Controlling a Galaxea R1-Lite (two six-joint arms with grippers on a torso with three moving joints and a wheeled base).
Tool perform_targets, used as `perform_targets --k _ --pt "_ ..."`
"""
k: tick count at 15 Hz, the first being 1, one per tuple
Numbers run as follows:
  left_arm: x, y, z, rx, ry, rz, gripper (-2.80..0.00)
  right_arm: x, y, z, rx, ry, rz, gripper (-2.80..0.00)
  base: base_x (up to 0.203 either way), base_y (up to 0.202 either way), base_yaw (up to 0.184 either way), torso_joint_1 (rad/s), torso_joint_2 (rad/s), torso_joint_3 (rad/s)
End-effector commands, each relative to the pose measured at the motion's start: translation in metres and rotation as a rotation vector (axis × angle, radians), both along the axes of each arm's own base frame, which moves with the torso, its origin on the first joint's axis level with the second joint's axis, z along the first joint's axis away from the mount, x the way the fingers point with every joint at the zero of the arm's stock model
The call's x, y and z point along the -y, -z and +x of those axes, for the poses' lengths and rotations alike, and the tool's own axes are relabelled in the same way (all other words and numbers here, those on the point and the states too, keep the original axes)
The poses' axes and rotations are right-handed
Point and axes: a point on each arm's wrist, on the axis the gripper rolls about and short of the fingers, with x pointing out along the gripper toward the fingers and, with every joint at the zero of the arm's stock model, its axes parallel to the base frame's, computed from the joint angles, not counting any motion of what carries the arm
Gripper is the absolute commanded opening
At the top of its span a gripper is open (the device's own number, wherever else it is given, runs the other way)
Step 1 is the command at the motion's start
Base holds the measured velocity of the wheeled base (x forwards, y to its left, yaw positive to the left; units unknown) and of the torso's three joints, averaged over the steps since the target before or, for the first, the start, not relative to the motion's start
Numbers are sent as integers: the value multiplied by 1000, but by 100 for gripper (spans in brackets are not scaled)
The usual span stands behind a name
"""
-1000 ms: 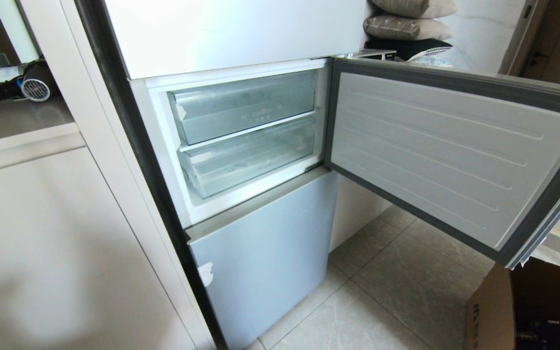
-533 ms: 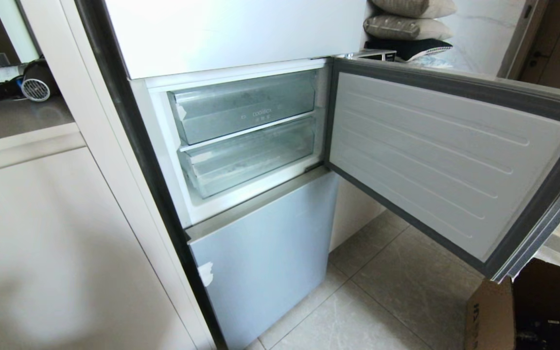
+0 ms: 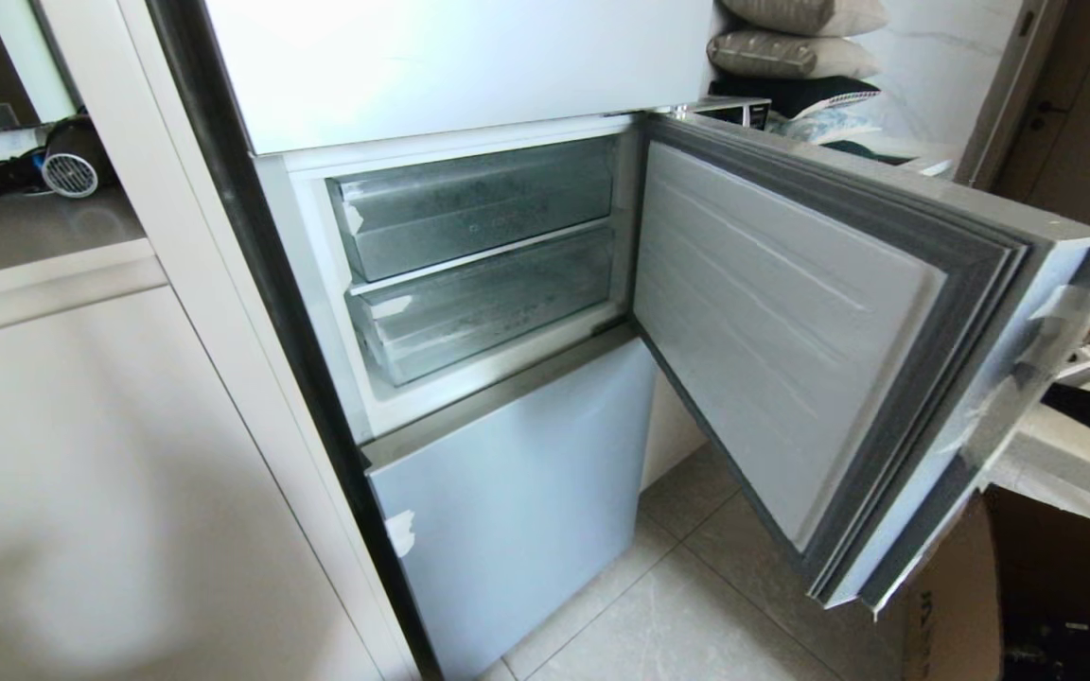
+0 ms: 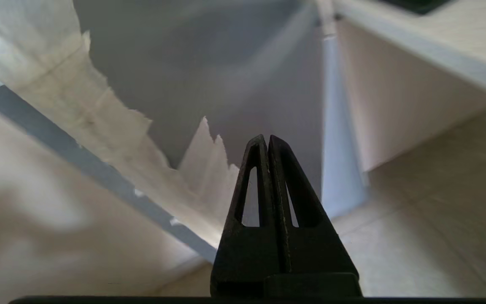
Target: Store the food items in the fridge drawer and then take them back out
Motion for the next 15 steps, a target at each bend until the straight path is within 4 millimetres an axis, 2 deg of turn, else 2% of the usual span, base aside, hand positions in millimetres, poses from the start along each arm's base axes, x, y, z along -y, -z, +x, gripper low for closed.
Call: perform_targets --k 1,4,9,13,15 --pt "0 0 0 0 -1 0 -280 -22 -6 -7 35 -56 -9 -280 0 0 0 0 0 0" --pt "0 0 0 0 -1 0 -280 -50 -13 4 17 -75 -11 -280 0 0 0 0 0 0" --pt "0 0 0 0 -1 0 -280 -107 -10 53 -37 17 -73 -280 0 0 0 0 0 0" --pt "0 0 0 0 -1 0 -280 -139 1 105 -40 -39 -102 -280 0 0 0 0 0 0" --pt "0 0 0 0 -1 0 -280 -153 2 126 32 -182 -90 -280 0 0 0 0 0 0"
